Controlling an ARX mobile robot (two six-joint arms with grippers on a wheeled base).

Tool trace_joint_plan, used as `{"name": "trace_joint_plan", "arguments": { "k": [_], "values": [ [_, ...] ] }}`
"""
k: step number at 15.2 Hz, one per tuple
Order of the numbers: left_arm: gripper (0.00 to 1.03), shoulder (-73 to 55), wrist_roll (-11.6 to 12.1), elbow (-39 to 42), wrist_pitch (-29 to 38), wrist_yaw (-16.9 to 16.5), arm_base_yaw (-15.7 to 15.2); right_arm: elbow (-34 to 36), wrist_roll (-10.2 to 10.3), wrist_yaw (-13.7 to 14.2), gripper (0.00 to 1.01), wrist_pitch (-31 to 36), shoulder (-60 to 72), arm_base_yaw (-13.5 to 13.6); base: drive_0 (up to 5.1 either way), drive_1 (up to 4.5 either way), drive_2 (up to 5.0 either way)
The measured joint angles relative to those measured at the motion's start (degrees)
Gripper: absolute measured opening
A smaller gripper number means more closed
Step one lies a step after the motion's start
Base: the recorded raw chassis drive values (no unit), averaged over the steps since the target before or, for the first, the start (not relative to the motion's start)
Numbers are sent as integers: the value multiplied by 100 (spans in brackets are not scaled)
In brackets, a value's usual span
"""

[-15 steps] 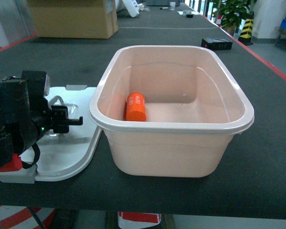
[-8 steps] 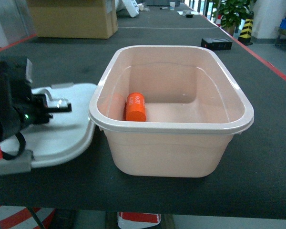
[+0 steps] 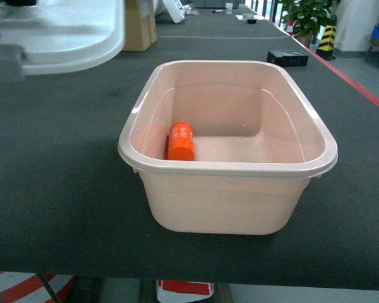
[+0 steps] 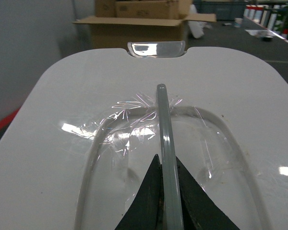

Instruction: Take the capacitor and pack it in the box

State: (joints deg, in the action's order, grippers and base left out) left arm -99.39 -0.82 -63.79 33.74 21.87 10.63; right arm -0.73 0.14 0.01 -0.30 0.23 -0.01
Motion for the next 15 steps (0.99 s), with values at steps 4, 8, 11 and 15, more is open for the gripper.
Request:
{"name": "trace_joint_plan", "arguments": {
  "k": [4,8,11,15],
  "values": [
    [2,-420,-376,-673,-584,417,1104,0,0,2,98,0,0,0,0,0,0],
    [2,-1231,-391,-1357,-911,997,2247,0,0,0,98,-2,0,0,0,0,0],
    [2,-1580,-391,-1611,-1161,1147,2579,0,0,0,98,-2,0,0,0,0,0],
    [2,-1751,-485,-1690,-1445,1373,2787,0,0,0,98,-2,0,0,0,0,0]
  ]
}}
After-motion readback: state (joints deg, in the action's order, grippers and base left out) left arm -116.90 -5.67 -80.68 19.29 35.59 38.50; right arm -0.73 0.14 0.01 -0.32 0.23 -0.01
